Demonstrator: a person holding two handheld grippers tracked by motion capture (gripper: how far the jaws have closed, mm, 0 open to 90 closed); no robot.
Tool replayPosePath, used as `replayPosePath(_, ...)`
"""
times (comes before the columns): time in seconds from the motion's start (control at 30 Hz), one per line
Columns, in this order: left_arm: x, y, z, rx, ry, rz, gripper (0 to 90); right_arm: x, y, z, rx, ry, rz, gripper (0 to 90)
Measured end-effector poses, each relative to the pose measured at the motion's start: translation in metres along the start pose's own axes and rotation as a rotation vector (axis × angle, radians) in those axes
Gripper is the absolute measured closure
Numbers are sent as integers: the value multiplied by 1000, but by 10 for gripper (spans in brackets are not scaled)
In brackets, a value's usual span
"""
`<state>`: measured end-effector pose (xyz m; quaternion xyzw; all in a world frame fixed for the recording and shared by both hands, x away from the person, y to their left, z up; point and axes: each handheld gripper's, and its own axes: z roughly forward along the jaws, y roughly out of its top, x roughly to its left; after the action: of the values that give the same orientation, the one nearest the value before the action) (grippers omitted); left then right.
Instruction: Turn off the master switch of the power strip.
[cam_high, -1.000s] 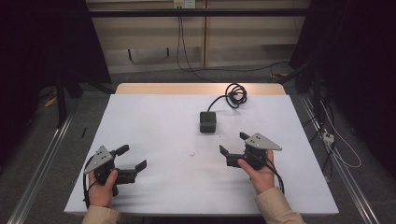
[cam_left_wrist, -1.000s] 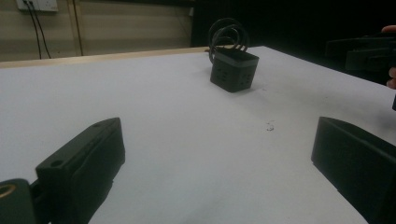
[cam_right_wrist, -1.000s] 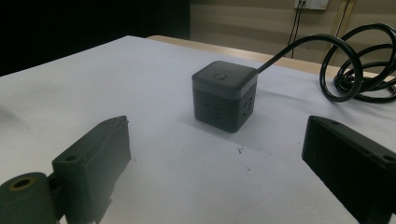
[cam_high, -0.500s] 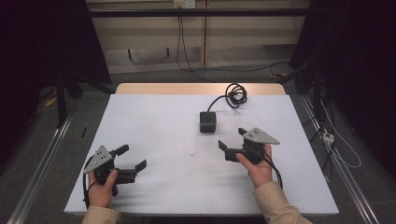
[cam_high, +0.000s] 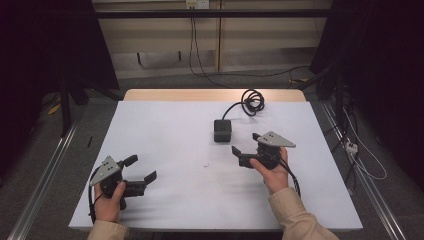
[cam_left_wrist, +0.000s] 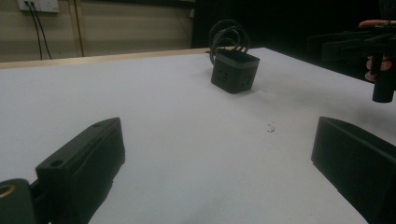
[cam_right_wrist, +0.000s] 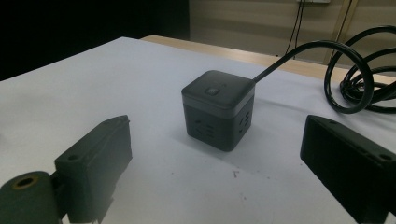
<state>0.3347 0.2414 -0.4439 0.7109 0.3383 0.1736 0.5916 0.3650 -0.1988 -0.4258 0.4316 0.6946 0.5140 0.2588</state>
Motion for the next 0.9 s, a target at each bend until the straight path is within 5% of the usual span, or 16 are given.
replayPosePath(0.9, 0, 0, -1, -4, -1, 2, 23, -7, 14, 26, 18, -4, -6, 134)
